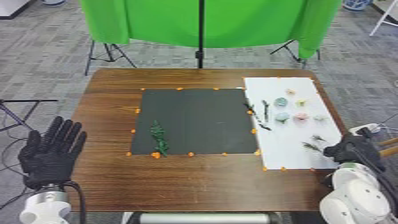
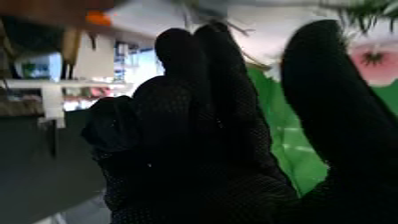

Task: Arrange flowers

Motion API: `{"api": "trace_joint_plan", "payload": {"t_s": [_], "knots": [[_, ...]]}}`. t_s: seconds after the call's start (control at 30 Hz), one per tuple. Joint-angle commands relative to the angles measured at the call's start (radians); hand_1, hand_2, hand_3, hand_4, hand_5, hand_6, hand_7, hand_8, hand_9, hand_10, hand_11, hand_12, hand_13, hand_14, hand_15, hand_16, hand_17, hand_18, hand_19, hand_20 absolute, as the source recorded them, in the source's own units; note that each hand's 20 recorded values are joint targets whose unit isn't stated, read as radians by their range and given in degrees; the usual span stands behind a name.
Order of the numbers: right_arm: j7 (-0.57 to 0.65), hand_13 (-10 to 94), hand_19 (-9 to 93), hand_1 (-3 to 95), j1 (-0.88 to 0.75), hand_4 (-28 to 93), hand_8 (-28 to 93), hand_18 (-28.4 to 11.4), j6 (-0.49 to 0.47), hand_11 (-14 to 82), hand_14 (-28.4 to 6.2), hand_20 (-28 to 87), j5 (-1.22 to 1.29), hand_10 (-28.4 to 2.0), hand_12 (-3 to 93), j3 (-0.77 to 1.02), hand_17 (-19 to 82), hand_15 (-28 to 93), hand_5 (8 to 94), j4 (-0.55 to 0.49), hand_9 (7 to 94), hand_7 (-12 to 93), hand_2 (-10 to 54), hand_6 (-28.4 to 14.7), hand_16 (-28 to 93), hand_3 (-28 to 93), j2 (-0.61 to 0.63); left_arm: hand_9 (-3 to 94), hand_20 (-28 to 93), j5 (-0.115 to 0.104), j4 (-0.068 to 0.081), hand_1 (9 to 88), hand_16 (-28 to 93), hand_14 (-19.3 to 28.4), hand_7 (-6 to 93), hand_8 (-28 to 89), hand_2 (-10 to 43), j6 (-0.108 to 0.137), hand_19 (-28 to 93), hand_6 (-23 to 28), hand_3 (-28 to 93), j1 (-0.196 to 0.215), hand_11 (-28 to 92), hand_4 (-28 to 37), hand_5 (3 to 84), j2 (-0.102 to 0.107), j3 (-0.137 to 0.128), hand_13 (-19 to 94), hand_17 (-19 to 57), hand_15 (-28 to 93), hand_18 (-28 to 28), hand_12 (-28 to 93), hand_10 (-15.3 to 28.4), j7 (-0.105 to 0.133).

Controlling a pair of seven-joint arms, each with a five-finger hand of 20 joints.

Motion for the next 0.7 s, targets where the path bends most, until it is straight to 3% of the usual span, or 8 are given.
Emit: {"api": "trace_joint_plan", "payload": {"t_s": [0.03, 0.2, 0.43, 0.7], "knots": [[0.046, 65, 93, 52.5, 0.009, -28, 5, -27.7, 0.056, 43.5, -16.9, 59, 0.032, -18.3, 34.0, -0.005, 38, 80, 76.4, 0.020, 70.0, 31, -9.1, -6.3, 28, 74, -0.001, 41.2, 12, -0.016, -0.009, 25.3, -7, 16.1, 15.8, -10, 13.5, 0.000, 34, 10.9, 78, 0.025, 23, -28.3, 48.4, -0.009, 0.008, 30, -7.9, 36, 14.1, 12, 16.2, -0.002], [0.049, 66, 93, 52.7, 0.011, -28, 9, -27.6, 0.104, 45.1, -16.4, 60, 0.027, -17.8, 38.2, -0.013, 40, 80, 75.3, -0.005, 70.6, 36, -7.7, -5.7, 28, 76, 0.004, 41.2, 12, -0.019, -0.012, 25.4, -7, 16.1, 15.8, -10, 13.4, -0.004, 34, 10.9, 78, 0.031, 23, -28.3, 48.4, -0.009, 0.010, 30, -7.9, 36, 14.1, 12, 16.2, 0.000], [0.016, 68, 93, 47.3, 0.042, -23, 14, -27.8, 0.171, 49.3, -16.6, 63, 0.043, -18.8, 36.8, -0.052, 41, 81, 75.6, -0.085, 71.5, 42, -8.6, -4.9, 29, 80, 0.019, 41.1, 12, -0.019, -0.012, 25.3, -6, 16.1, 15.8, -9, 13.3, -0.004, 34, 10.9, 78, 0.033, 23, -28.3, 48.4, -0.008, 0.007, 30, -7.9, 36, 14.1, 12, 16.1, 0.002], [-0.045, 69, 93, 45.0, 0.169, -21, 17, -27.8, 0.158, 53.2, -16.7, 64, 0.112, -19.3, 34.0, -0.180, 42, 81, 74.4, -0.142, 71.5, 47, -6.1, -4.3, 29, 80, -0.012, 41.1, 12, -0.018, -0.011, 25.4, -7, 16.2, 15.8, -9, 13.3, 0.001, 34, 11.0, 77, 0.028, 23, -28.3, 48.5, -0.006, 0.010, 30, -7.9, 36, 14.1, 12, 16.2, -0.009]]}}
